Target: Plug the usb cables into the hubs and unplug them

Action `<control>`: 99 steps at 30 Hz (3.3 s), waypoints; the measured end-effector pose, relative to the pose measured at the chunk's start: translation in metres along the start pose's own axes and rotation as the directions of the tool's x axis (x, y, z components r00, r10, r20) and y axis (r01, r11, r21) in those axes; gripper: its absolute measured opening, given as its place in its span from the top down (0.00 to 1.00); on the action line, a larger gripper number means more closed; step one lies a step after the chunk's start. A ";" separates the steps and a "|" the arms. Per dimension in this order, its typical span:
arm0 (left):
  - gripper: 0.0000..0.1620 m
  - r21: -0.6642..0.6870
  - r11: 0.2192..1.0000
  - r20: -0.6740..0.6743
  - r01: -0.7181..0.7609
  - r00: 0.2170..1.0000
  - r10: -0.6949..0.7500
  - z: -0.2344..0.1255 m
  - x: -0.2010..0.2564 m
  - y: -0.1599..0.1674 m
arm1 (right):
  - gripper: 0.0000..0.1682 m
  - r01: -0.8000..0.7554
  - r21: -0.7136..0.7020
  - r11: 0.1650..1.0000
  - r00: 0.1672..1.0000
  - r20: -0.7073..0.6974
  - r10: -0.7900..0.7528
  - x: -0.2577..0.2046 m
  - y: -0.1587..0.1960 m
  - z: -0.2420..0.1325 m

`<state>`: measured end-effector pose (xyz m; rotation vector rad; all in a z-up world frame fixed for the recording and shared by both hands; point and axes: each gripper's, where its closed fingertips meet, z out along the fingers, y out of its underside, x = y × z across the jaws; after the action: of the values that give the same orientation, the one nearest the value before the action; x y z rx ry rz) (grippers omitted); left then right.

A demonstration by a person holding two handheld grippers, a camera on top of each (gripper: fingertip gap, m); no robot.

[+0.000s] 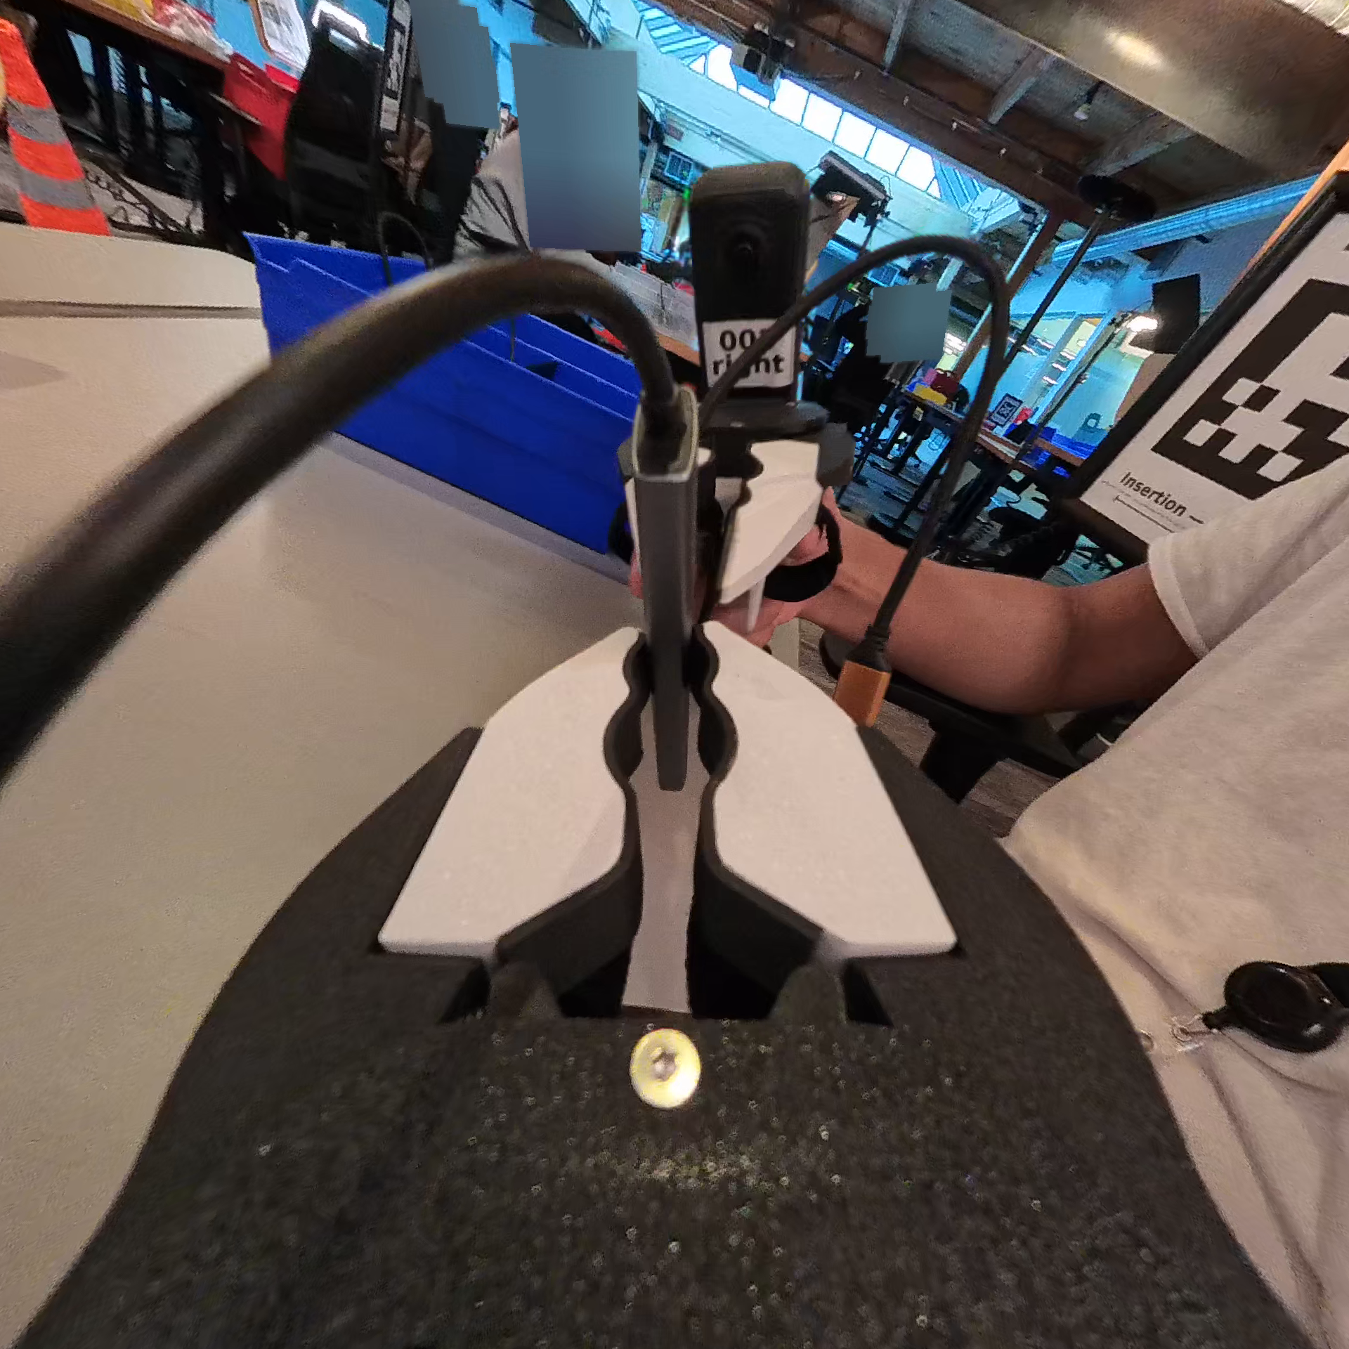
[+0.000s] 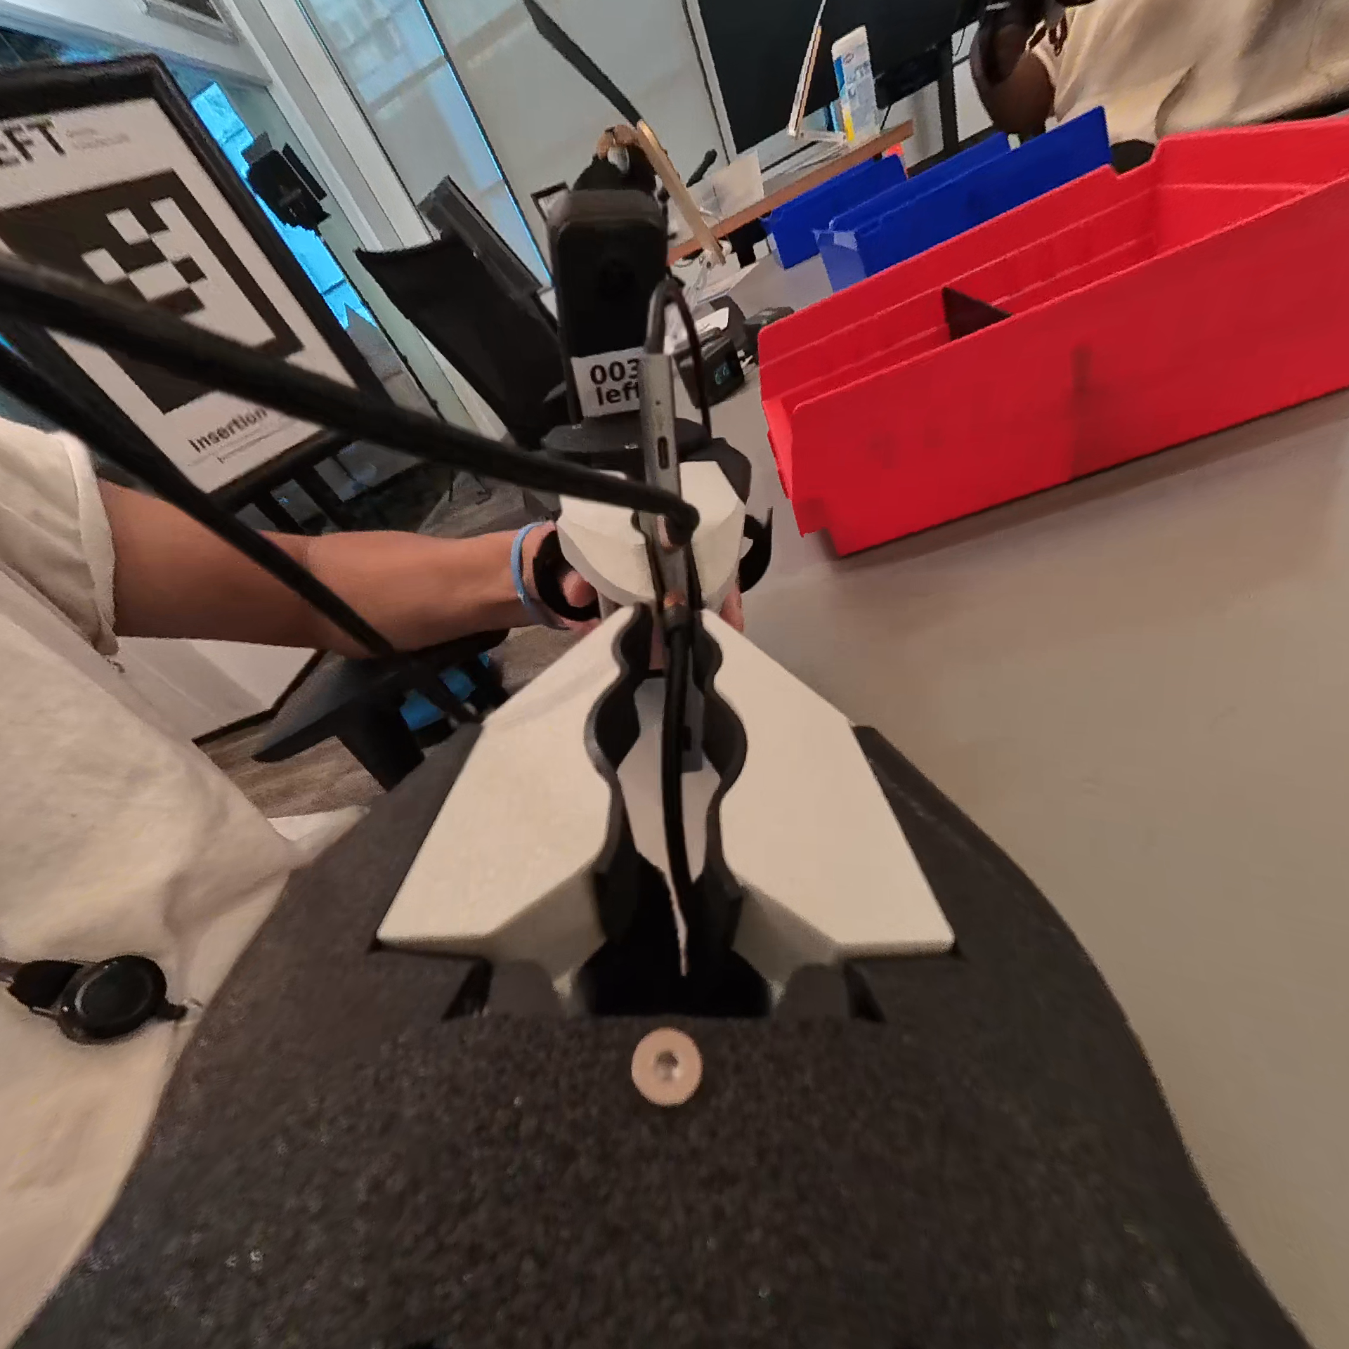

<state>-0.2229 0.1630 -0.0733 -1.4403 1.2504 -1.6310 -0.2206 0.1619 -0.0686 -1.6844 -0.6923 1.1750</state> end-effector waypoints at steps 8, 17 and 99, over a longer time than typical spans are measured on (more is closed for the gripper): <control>0.94 -0.034 0.999 -0.038 0.031 0.999 -0.032 0.003 0.005 0.006 | 0.97 0.042 -0.067 0.997 0.999 -0.005 -0.042 -0.001 0.008 -0.001; 0.94 -0.008 0.999 -0.058 0.043 0.997 -0.043 0.004 0.007 0.007 | 0.97 0.033 -0.050 0.998 0.999 0.013 -0.032 -0.002 0.009 0.000; 0.94 0.116 0.979 0.132 -0.165 0.980 0.149 -0.013 0.004 -0.021 | 0.95 0.353 -0.414 0.839 0.913 -0.042 -0.405 -0.004 -0.041 0.004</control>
<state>-0.2339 0.1703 -0.0513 -1.3090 1.1398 -1.4663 -0.2234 0.1769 -0.0301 -1.8202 -1.1858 0.6623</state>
